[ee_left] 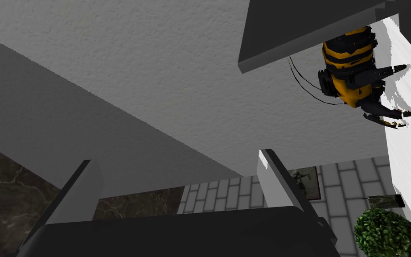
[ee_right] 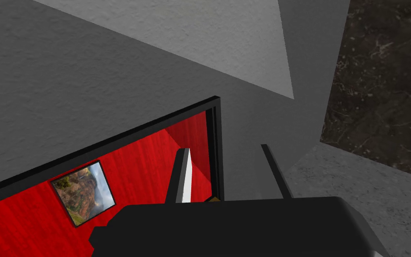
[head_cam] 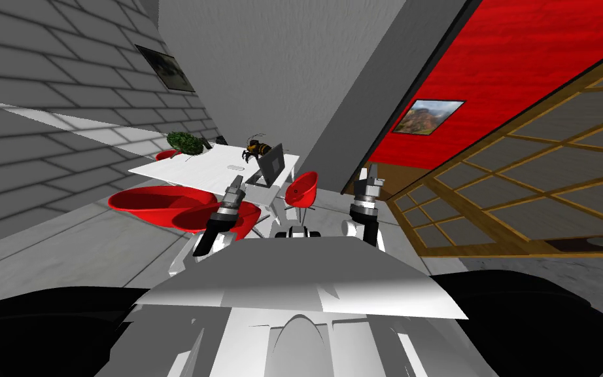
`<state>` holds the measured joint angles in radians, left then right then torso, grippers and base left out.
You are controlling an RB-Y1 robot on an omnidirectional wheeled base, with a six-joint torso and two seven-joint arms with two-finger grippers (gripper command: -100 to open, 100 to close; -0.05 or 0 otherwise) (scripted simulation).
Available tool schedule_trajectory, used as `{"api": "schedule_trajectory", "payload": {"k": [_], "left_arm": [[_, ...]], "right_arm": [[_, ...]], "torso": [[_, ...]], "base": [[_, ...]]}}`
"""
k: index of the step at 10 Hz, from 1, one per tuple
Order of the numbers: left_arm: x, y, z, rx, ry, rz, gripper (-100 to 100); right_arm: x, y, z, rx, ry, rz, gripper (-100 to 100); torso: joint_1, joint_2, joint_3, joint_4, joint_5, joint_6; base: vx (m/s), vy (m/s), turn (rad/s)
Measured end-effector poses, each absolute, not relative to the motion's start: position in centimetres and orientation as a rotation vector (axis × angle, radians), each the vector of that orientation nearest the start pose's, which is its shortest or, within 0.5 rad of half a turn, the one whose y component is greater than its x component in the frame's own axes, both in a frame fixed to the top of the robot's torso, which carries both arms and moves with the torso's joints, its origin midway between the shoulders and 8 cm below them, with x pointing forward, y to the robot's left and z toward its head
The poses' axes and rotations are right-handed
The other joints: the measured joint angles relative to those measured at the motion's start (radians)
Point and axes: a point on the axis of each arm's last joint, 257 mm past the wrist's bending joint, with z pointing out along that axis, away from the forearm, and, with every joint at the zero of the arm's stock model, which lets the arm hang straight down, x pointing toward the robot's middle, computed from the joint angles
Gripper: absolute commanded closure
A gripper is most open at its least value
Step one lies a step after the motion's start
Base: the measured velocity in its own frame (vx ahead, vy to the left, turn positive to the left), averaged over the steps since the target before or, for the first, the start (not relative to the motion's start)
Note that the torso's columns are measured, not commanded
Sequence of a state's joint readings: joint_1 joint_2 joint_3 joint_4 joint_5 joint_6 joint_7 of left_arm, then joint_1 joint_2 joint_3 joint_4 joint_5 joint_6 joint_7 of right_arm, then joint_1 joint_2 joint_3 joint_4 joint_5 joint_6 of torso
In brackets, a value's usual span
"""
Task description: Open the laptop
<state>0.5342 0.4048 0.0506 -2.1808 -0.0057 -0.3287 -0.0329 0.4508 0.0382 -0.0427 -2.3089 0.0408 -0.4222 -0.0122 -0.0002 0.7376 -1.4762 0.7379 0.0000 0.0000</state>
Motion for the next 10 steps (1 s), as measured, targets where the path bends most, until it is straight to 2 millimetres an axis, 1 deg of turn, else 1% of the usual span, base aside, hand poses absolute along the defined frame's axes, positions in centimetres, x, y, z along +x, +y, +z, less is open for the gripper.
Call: {"api": "schedule_trajectory", "payload": {"k": [4, 7, 10], "left_arm": [[38.8, 30.7, -8.9, -0.557, 1.257, -1.005, -100], [39.3, 32.6, -10.2, -0.563, 1.328, -0.936, -100], [39.9, 34.7, -11.0, -0.572, 1.381, -0.862, -100]], "right_arm": [[35.2, -28.9, 3.9, 0.667, 0.598, 1.259, 0], [35.2, -28.9, 3.9, 0.667, 0.598, 1.259, 0], [35.2, -28.9, 3.9, 0.667, 0.598, 1.259, 0]], "torso": [[0.0, 0.0, 0.0, 0.0, 0.0, 0.0], [0.0, 0.0, 0.0, 0.0, 0.0, 0.0], [0.0, 0.0, 0.0, 0.0, 0.0, 0.0]], "base": [[0.022, 0.003, -0.165], [0.034, -0.002, -0.141], [0.041, -0.002, -0.139]]}}
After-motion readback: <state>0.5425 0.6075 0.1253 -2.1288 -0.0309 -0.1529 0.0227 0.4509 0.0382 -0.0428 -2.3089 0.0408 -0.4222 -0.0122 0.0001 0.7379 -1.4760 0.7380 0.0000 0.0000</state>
